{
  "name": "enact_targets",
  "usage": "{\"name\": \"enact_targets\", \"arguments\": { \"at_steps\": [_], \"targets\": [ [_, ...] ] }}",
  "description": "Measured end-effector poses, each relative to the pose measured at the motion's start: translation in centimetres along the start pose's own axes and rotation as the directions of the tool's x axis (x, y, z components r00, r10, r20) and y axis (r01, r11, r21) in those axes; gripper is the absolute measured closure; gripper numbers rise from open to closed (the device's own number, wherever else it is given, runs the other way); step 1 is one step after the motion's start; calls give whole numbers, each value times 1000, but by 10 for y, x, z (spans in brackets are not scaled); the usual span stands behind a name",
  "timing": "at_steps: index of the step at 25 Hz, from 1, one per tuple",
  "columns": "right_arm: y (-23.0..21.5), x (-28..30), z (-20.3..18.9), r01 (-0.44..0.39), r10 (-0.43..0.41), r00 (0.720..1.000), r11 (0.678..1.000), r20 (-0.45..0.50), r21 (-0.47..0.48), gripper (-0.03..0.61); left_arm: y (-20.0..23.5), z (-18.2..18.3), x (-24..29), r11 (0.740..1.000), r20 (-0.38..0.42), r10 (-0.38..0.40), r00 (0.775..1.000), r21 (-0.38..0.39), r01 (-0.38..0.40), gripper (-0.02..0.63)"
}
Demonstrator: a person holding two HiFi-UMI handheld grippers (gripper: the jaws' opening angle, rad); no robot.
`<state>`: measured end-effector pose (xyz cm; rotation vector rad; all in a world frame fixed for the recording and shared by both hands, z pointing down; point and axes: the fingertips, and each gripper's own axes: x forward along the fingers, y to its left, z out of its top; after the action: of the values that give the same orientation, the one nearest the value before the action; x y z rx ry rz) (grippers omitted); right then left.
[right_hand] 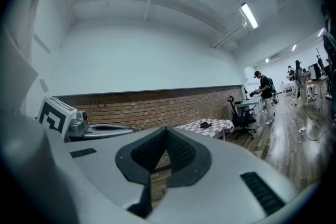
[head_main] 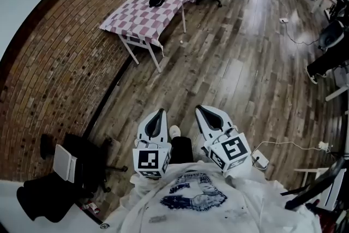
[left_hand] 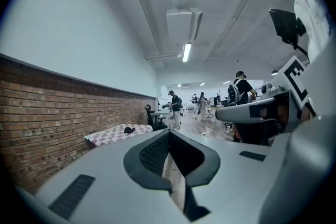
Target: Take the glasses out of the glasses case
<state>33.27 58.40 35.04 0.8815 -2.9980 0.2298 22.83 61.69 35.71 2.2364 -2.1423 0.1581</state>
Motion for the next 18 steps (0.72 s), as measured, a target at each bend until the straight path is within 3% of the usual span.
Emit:
{"name": "enact_targets", "arguments": {
  "at_steps": [18],
  "targets": [
    [-55,235,21,27,-27,999,999,-32,-20,565,175,13,176,999,26,-41,999,-7,41,604]
  ]
}}
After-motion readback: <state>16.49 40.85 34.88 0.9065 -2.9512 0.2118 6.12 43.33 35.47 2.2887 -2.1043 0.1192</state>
